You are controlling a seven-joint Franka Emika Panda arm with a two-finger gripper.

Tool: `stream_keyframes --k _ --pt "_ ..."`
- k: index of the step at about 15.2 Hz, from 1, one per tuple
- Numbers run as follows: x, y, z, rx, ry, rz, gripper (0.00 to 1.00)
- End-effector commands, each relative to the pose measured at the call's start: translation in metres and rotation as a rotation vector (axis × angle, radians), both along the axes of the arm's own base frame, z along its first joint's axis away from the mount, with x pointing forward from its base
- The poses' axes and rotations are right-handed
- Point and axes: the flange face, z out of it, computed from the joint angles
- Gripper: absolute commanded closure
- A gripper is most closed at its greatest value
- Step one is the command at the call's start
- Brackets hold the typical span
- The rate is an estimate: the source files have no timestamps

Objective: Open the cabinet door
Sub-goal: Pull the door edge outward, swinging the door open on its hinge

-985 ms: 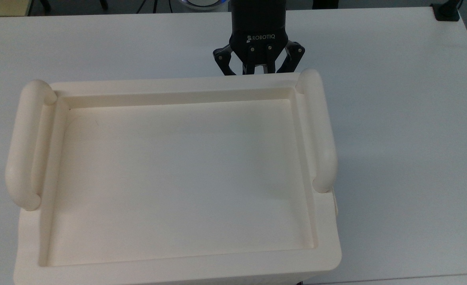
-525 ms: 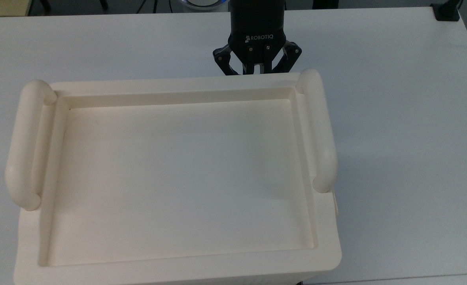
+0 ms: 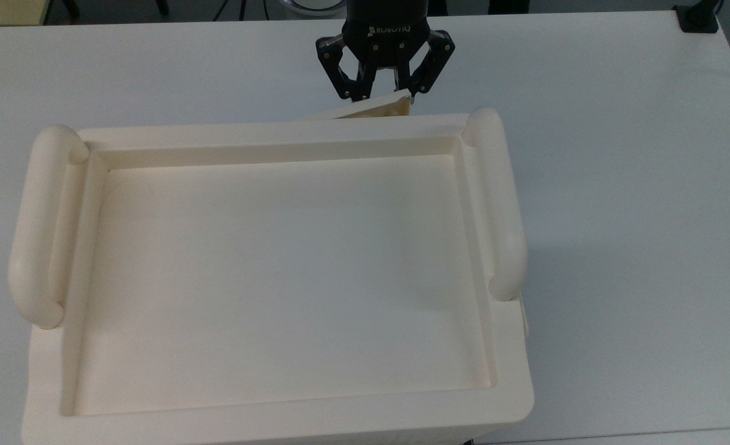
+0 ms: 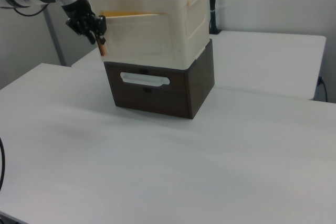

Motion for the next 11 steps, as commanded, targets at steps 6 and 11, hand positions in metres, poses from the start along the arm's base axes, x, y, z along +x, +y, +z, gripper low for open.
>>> stream_keyframes --k 6,11 --pt "-0.064 -0.026 0.049 -0.070 0.180 0.055 0.00" --pt "-0.054 -0.023 0.095 -0.015 -0.019 0.031 0.00"
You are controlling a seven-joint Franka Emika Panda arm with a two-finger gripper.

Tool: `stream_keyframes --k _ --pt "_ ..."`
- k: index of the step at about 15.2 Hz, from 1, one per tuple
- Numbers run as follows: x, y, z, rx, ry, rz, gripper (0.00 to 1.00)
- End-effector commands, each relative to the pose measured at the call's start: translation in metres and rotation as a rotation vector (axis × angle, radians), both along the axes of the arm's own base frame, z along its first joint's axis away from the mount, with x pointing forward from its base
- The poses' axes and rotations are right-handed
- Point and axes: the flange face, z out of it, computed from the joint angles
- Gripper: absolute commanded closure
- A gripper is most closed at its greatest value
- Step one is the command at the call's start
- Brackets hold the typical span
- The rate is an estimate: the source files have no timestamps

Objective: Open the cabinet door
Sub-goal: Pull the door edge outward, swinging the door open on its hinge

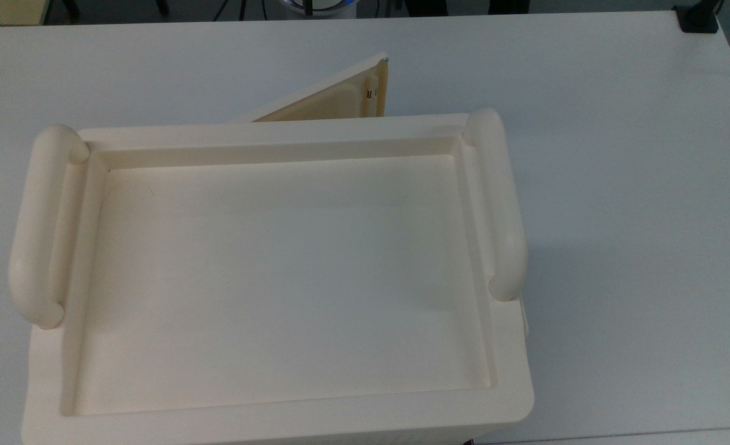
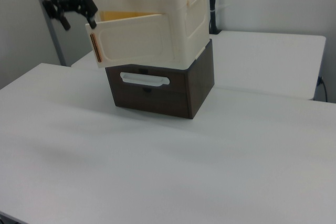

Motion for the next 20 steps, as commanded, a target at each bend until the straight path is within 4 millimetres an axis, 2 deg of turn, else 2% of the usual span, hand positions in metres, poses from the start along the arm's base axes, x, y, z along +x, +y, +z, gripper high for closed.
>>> stream_keyframes --k 1,3,7,9,13,14,16,19,20 --pt "0.011 0.009 0.019 0.035 -0.141 0.008 0.00" --pt "0.023 0.024 0.017 0.076 -0.226 0.034 0.00" --pt "0.048 0.039 -0.013 0.098 -0.243 0.010 0.00" --pt "0.050 0.044 -0.022 0.092 -0.231 0.023 0.00" --pt "0.052 0.043 -0.048 0.062 -0.177 0.045 0.00" --pt "0.052 0.038 -0.051 0.052 -0.168 0.055 0.00" --pt "0.047 0.011 -0.049 0.003 -0.088 0.089 0.00" --pt "0.034 -0.059 -0.042 -0.053 0.052 0.146 0.00" --pt "0.030 -0.070 -0.040 -0.061 0.083 0.152 0.00"
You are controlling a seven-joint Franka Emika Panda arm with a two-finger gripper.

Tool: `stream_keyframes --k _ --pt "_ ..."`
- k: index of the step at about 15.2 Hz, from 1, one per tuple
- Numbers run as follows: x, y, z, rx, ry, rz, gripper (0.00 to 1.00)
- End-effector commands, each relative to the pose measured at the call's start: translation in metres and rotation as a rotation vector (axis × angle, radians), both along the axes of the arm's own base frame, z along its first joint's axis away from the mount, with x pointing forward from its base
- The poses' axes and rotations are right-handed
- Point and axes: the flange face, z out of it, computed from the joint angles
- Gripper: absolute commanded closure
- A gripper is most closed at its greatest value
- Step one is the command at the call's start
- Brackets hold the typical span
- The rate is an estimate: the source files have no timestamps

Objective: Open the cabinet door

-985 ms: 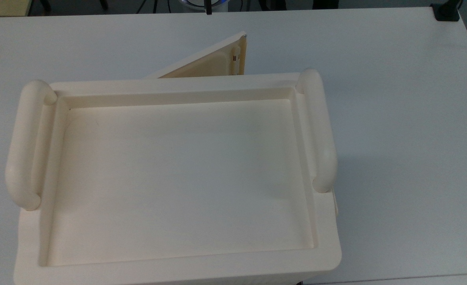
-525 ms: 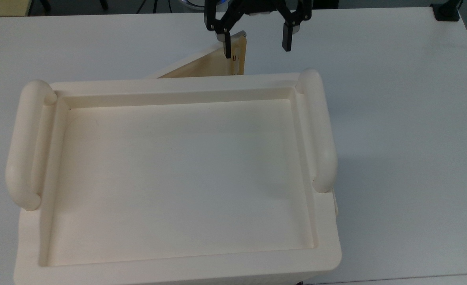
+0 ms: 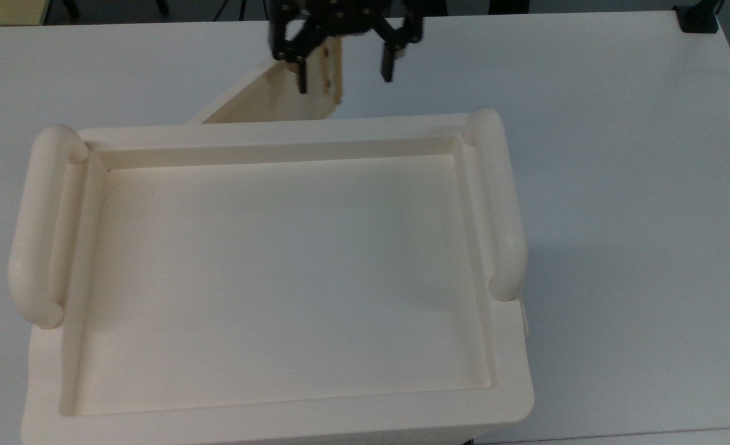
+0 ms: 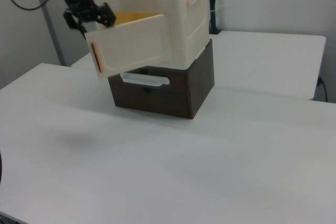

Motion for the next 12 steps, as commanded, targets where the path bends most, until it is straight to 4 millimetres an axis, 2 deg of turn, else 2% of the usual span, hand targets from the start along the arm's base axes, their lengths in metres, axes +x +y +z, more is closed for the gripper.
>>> stream_keyframes --k 1,6,8,12 --pt "-0.022 -0.054 0.010 -0.043 0.128 0.045 0.00" --pt "-0.019 -0.038 -0.030 -0.037 0.210 -0.022 0.00" --pt "-0.020 -0.038 -0.033 -0.029 0.218 -0.046 0.00" --pt "-0.022 -0.038 -0.056 -0.019 0.264 -0.113 0.00"
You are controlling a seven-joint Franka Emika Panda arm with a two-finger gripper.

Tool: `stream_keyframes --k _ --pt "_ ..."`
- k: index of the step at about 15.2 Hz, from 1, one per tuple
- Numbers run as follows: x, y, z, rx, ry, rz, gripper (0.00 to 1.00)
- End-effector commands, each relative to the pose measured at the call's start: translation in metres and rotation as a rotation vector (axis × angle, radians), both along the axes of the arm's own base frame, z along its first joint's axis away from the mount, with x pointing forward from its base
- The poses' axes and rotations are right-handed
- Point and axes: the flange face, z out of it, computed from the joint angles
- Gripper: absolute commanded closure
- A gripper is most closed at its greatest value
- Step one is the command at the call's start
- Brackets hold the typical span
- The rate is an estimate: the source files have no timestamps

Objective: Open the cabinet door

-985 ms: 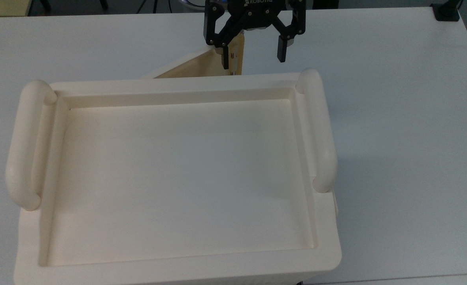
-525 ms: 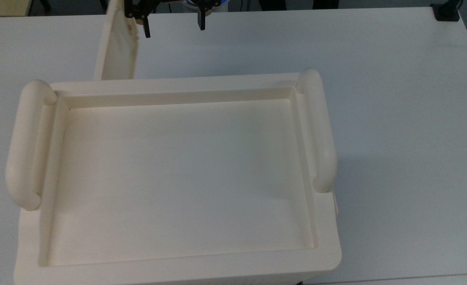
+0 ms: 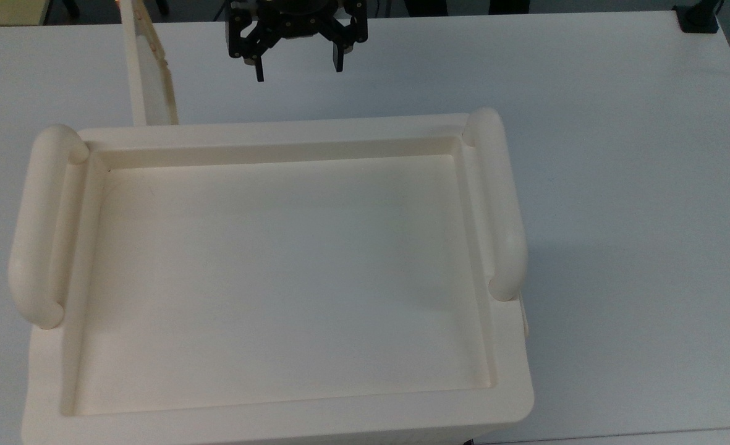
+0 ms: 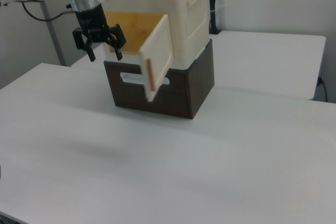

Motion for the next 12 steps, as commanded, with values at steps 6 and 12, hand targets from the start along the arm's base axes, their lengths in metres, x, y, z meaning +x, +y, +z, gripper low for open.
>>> stream_keyframes --k 6,12 --pt "-0.015 -0.005 -0.024 0.013 0.056 -0.173 0.00" --pt "-0.017 -0.021 -0.020 0.033 0.050 -0.196 0.00"
